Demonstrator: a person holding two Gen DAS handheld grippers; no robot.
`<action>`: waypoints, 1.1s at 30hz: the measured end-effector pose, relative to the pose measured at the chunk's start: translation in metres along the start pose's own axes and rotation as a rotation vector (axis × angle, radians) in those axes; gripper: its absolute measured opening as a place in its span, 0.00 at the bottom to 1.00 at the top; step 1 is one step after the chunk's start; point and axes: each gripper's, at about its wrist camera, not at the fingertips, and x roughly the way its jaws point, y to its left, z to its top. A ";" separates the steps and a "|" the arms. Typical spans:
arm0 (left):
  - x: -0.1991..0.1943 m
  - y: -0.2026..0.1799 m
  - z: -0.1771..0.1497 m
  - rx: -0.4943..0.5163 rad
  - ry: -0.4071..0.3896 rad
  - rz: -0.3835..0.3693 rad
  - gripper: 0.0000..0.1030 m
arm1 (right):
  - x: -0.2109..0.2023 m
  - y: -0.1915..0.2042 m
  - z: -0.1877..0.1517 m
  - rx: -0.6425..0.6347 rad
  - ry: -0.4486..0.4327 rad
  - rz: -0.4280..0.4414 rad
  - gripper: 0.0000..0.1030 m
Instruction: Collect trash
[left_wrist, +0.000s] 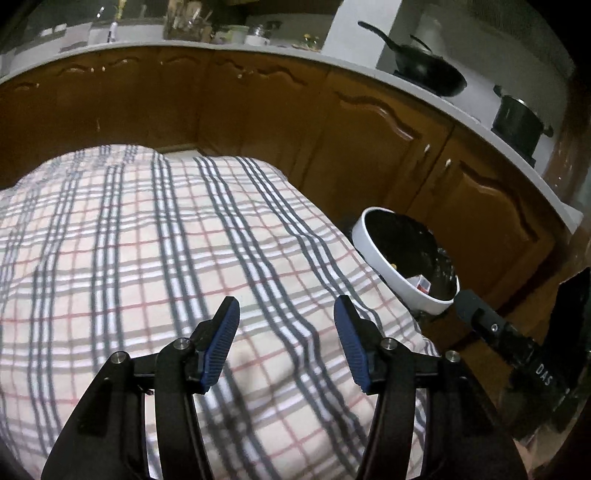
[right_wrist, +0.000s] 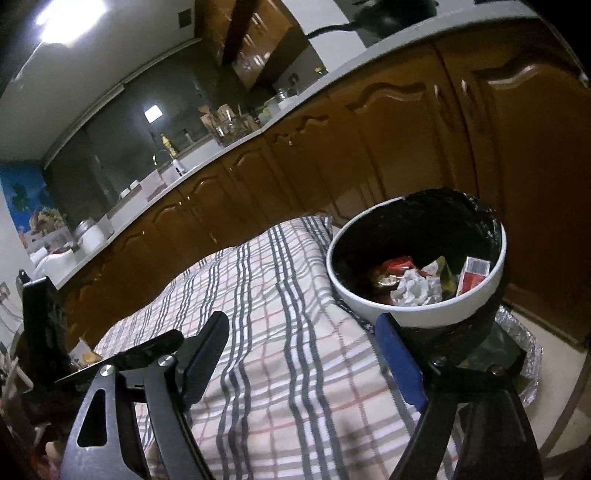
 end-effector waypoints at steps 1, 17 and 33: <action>-0.005 0.001 -0.001 0.003 -0.012 0.007 0.53 | -0.002 0.003 0.001 -0.008 -0.008 -0.003 0.81; -0.077 0.003 -0.037 0.100 -0.321 0.220 1.00 | -0.046 0.063 -0.022 -0.296 -0.317 -0.093 1.00; -0.077 0.005 -0.071 0.147 -0.341 0.296 1.00 | -0.047 0.063 -0.057 -0.332 -0.309 -0.116 1.00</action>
